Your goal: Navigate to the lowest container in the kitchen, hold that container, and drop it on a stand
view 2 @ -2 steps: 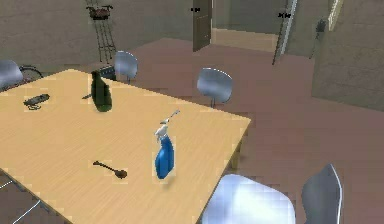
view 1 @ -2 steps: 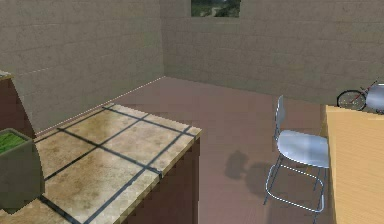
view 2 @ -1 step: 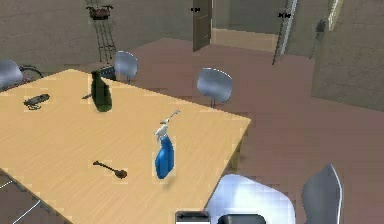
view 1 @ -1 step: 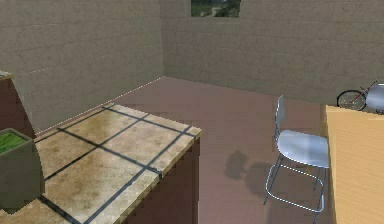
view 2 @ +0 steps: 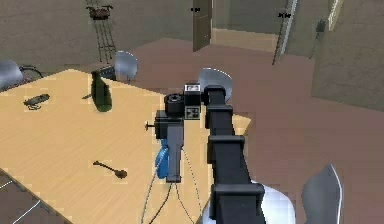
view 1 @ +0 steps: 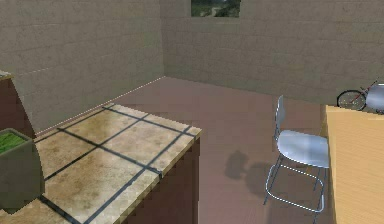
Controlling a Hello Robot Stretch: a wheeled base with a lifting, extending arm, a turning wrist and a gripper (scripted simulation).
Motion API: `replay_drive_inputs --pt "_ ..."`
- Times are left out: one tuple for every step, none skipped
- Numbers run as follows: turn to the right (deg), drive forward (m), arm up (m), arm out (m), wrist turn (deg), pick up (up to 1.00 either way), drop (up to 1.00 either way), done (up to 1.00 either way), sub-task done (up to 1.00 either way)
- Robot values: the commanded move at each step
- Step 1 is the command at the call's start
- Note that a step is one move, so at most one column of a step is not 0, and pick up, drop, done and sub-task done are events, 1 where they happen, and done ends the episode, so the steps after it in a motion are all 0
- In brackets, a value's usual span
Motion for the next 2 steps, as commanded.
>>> replay_drive_inputs --pt "0.0 0.0 0.0 0.0 45.0 0.0 0.0 0.0 0.0" --pt "0.0 0.0 0.0 0.0 45.0 0.0 0.0 0.0 0.0"
